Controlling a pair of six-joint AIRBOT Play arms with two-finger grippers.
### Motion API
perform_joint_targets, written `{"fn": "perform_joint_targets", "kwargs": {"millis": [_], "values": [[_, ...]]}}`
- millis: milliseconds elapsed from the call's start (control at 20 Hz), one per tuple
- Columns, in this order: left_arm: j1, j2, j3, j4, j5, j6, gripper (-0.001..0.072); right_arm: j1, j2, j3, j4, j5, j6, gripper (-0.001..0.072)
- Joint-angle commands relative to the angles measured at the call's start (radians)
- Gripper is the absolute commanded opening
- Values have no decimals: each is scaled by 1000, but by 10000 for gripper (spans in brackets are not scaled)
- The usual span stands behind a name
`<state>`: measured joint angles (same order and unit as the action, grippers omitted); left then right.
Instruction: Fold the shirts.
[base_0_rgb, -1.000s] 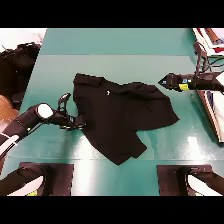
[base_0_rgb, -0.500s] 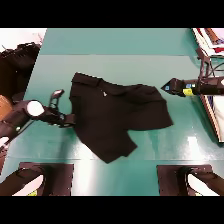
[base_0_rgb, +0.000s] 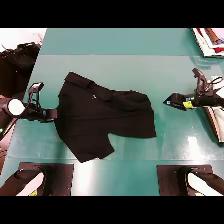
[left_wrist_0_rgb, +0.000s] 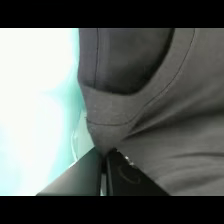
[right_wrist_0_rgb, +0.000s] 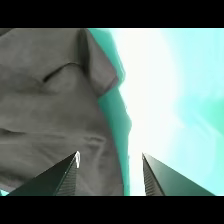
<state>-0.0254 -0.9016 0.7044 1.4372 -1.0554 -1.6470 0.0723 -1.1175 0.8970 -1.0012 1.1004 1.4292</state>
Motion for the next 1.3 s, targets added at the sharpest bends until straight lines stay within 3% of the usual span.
{"fn": "perform_joint_targets", "kwargs": {"millis": [0,50,100,150,200,250,400,600,800,950,1250], "values": [[8,4,2,12,0,5,25,0,-116,62,124,7,-96,476],[8,4,2,14,-7,5,26,14,-157,105,116,6,-96,473],[8,4,2,14,-19,5,88,35,-198,150,108,6,-96,471],[8,4,2,14,-36,4,431,47,-237,190,109,6,-96,472],[8,4,2,14,-64,-5,706,59,-273,228,108,7,-96,471],[8,4,2,16,-92,-2,621,63,-301,258,109,9,-96,471],[8,4,35,79,-106,-2,610,69,-365,328,109,24,-96,471],[14,-39,208,131,113,12,608,69,-417,396,109,65,-96,470],[120,-301,438,35,178,0,609,69,-416,419,111,66,-96,469],[166,-550,590,-190,124,151,609,69,-416,417,110,83,-95,469],[157,-799,676,-237,144,203,608,70,-416,417,108,116,-94,461]]}}
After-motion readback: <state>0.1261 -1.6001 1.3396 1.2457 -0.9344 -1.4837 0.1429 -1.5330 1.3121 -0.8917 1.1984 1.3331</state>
